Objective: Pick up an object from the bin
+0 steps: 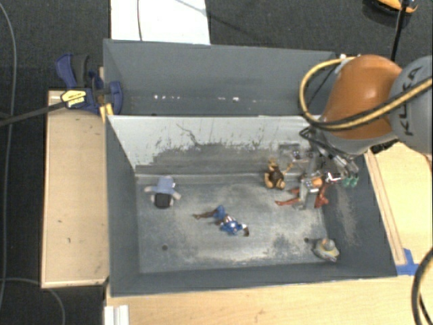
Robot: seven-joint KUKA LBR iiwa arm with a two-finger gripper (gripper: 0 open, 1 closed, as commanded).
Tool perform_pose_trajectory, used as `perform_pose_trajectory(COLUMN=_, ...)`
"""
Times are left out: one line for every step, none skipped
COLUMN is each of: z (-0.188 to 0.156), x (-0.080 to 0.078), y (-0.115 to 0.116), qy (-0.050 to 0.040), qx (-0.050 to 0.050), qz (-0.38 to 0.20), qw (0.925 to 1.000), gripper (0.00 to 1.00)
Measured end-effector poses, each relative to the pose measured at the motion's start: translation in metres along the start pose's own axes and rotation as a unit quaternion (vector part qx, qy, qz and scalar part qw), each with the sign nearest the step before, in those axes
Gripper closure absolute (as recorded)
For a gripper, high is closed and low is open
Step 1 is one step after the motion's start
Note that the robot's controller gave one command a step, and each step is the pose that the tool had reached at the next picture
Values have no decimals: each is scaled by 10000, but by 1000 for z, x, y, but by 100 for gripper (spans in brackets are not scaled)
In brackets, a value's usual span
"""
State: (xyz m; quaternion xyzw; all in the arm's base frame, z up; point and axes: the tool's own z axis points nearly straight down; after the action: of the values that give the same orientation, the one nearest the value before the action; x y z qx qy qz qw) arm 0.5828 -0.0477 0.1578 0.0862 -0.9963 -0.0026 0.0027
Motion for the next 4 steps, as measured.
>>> perform_pose_trajectory(z=-25, x=8, y=-21, qy=-100, qx=58, qz=-577, qw=9983, gripper=0)
perform_pose_trajectory(z=-41, x=-1, y=28, qy=-27, qx=21, qz=-296, qw=9996, gripper=0)
perform_pose_trajectory(z=-61, x=6, y=58, qy=-77, qx=32, qz=-370, qw=9993, gripper=0)
perform_pose_trajectory(z=-32, x=10, y=74, qy=-91, qx=38, qz=-702, qw=9975, gripper=0)
